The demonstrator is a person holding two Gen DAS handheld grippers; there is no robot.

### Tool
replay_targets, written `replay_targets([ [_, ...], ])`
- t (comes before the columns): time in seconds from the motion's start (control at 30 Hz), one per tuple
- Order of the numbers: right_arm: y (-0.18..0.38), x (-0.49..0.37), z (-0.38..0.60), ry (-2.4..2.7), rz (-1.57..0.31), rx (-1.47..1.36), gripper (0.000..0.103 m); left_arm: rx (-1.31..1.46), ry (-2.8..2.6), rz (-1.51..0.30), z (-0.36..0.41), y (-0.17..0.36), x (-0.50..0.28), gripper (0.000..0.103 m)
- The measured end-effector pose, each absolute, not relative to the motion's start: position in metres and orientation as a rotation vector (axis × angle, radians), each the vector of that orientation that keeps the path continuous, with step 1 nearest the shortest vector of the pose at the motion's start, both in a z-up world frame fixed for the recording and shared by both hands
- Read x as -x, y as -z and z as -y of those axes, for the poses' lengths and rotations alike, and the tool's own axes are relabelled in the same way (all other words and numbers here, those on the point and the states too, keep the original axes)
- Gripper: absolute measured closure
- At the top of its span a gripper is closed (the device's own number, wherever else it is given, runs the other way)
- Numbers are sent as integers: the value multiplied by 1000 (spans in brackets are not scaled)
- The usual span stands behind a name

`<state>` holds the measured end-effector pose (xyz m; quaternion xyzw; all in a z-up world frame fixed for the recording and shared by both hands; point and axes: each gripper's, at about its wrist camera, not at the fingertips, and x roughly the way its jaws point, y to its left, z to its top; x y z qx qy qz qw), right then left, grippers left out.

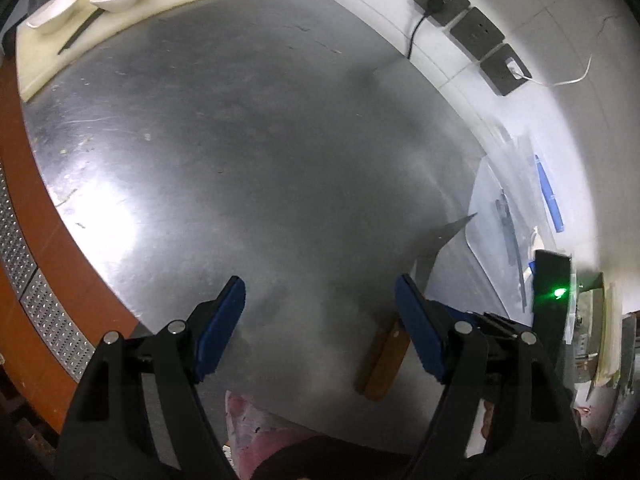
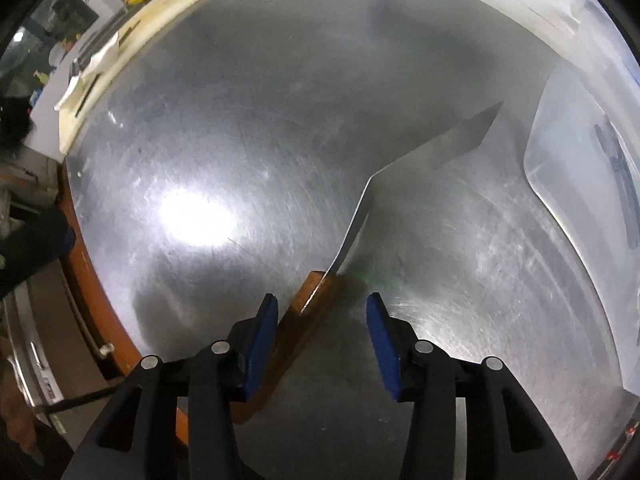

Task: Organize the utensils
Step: 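Grasp the wooden-handled spatula's handle with the right gripper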

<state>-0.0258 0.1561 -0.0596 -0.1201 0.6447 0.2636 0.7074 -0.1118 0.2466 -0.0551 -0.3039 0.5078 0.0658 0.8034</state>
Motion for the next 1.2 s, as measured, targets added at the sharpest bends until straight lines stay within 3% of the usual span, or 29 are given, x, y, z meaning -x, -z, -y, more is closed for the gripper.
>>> replay_targets([
  [0.13,69,33,-157,-632,-1443,314,75,642,-94,-1098,-237,56,100,30],
  [0.33,72,37,-120,-678,-1474,338,83,672,-8,-1148,-217,69,75,30],
  [0.6,75,56,-89,-743,-1535,270,87,670,150,-1291,-144,96,39,30],
  [1.1,80,112,-100,-835,-1361,454,87,559,129,-1432,-78,118,-4,30],
  [1.17,81,116,-94,-844,-1342,465,87,537,116,-1449,-72,122,-5,31],
  [1.2,81,119,-93,-843,-1338,476,86,526,112,-1457,-68,125,-6,39],
])
